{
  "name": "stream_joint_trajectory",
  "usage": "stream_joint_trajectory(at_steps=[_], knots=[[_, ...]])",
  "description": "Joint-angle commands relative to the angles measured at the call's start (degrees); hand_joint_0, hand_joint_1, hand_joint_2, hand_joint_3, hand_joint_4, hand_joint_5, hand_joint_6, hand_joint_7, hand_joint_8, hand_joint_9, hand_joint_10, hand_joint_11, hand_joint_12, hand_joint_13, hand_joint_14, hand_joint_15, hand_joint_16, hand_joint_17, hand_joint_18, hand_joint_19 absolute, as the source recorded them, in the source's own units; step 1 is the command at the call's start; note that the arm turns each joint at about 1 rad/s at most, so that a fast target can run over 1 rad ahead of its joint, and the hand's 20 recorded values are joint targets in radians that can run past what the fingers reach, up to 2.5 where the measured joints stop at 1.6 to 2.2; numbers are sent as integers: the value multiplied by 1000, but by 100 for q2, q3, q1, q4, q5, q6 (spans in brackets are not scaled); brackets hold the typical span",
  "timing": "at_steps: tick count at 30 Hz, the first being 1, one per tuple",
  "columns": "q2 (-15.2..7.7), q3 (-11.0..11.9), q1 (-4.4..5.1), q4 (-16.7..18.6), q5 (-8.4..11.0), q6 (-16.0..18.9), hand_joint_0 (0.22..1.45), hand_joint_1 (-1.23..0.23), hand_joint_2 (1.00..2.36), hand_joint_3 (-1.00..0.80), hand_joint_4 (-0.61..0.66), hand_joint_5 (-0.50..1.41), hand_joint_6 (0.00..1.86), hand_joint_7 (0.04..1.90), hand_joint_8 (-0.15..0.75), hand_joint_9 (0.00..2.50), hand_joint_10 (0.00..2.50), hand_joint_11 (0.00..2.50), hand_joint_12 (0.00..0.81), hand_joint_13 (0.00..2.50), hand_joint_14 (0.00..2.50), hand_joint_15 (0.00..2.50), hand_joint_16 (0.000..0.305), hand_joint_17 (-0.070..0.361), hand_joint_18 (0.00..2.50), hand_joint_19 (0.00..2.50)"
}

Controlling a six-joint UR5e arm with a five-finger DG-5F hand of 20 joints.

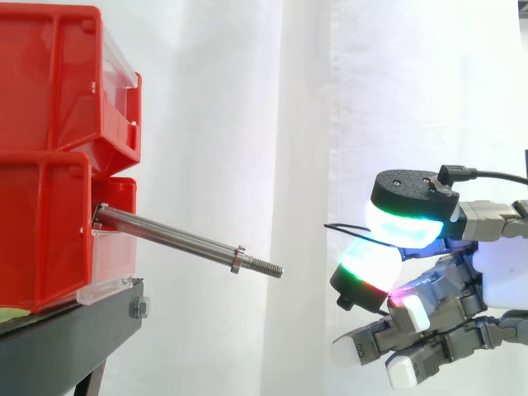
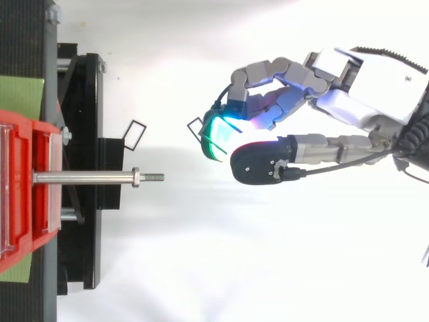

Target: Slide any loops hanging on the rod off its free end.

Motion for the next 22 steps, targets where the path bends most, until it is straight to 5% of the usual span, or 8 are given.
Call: stream_joint_trajectory(at_steps=[1, 22], knots=[[0, 3, 0, 8, 5, 0, 601, -669, 1010, 34, 47, -143, 867, 1205, 364, 1109, 20, 792, 377, 678, 4, 126, 58, 131, 787, 359], [0, -6, 0, 0, -4, 0, 599, -670, 1011, 34, 39, -143, 866, 1190, 365, 1084, 19, 754, 375, 671, 5, 131, 58, 130, 779, 359]])
